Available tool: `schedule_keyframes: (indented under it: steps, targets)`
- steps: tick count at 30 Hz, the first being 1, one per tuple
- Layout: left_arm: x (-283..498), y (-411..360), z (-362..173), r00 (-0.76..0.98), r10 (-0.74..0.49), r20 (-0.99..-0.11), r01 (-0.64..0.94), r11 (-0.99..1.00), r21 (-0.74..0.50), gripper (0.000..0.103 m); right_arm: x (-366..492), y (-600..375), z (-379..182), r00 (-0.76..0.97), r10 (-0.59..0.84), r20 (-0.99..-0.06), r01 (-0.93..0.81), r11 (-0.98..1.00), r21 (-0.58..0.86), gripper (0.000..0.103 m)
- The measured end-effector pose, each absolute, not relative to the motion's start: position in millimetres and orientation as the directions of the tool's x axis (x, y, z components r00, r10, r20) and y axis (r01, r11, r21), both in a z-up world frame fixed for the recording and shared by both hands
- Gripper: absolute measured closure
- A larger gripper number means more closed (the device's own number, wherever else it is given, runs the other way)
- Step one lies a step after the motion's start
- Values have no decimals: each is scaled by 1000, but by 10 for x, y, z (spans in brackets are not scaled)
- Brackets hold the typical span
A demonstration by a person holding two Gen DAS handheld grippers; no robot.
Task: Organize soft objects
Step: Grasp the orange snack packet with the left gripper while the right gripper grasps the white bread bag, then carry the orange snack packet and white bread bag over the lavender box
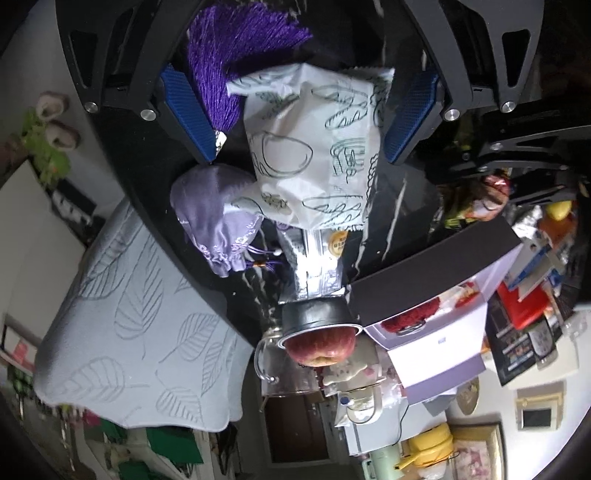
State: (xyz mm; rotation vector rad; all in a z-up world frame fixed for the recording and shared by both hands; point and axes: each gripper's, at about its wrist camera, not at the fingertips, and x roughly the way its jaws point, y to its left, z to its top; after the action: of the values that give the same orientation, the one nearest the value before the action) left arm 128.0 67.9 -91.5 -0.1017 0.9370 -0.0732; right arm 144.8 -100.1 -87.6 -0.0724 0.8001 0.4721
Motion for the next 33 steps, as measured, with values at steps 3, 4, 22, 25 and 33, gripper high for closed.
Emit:
schedule_keyframes:
  steps: [3, 4, 22, 25, 33]
  targets:
    - [1268, 696, -909, 594, -100, -798, 14, 993, -113, 53, 1459, -920, -889, 601, 365, -711, -447, 891, 80, 12]
    - [1266, 697, -910, 594, -101, -798, 15, 993, -114, 53, 1466, -903, -897, 603, 355, -715, -446, 892, 66, 15]
    - [1075, 735, -851, 609, -94, -788, -6, 992, -123, 53, 1215, -936, -863, 585, 416, -697, -488, 866, 107, 47]
    - [990, 722, -803, 620, -92, -779, -7, 992, -122, 53, 1120, -939, -826, 588, 431, -685, -501, 858, 110, 47]
    - [718, 728, -651, 654, -75, -752, -20, 993, -116, 53, 845, -909, -737, 580, 476, -661, -544, 831, 121, 47]
